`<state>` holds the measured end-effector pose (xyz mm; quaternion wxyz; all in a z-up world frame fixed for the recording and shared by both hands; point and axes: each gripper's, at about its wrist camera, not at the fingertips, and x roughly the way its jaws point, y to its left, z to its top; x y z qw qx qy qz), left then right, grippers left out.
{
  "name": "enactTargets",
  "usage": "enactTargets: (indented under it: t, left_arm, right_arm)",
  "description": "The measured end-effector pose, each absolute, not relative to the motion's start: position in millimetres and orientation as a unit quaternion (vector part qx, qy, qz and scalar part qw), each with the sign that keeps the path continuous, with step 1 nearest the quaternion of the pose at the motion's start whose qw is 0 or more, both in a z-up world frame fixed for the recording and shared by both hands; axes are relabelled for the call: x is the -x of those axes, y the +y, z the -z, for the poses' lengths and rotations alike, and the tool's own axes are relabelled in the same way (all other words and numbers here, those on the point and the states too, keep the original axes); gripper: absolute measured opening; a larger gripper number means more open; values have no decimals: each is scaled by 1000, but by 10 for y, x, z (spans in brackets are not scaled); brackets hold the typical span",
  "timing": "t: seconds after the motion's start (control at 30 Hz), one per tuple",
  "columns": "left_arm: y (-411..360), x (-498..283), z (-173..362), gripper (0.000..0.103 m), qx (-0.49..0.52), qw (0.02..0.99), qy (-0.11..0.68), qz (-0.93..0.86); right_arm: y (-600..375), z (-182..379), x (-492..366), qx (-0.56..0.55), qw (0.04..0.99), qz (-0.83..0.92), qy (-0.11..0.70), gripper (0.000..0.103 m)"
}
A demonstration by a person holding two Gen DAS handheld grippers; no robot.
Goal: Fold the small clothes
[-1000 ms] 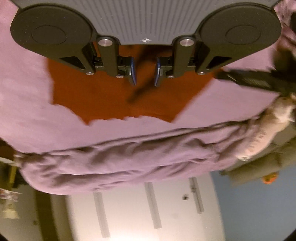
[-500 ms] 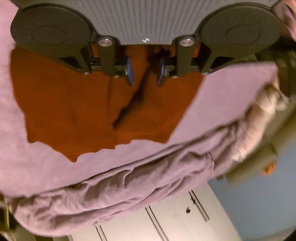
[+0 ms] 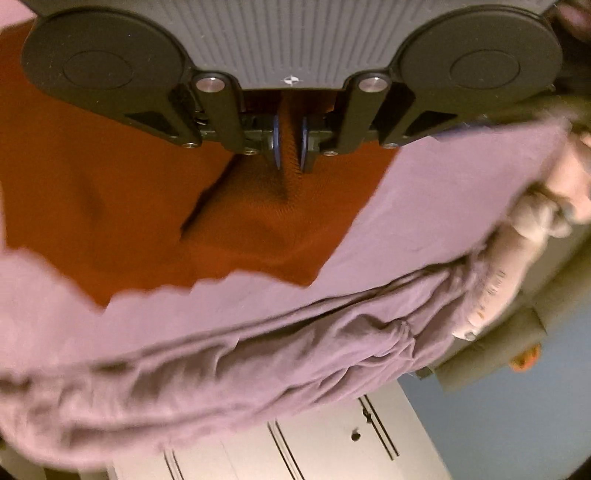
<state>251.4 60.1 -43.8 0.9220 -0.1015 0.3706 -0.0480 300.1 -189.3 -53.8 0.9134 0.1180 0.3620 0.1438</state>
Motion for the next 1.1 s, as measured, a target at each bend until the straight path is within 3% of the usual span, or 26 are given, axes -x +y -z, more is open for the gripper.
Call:
enactTargets:
  t: [0.27,0.4,0.67,0.73,0.8,1.0,1.07,1.1]
  left_arm:
    - [575,-2664,703,68,160,891,417,82]
    - [571,-2644,699,69,149,895,413,81]
    - [549,-2650,718,70,153,893,416,78]
    - [549,-2656,715,70,151,893,417,78]
    - [548,-2662,712,70,150,893,418,78]
    - [546,-2656,724,72,153,893,417,76]
    - [528,-2659,735,72,154,892,417,75]
    - [522,-2661,738,72,155,892,417,74]
  right_arm:
    - [-1979,711,-2947,-81,909,-113,393,12]
    - [-2216,603,-2941,-136,912,-95,376,33]
    - [-2554,890,-3131,-300,851,-127,412,40]
    - [-2543,934,-3157,-337,837,-141,408,59]
    - [-2572,980,-3187,-373,820,-158,405,63]
    - [-2302,868,-3260,-307,845,-167,405,62]
    - [-2158,810,-3289,-262,858,-166,409,57]
    - [-2101,790,-3294,-239,865,-165,410,50]
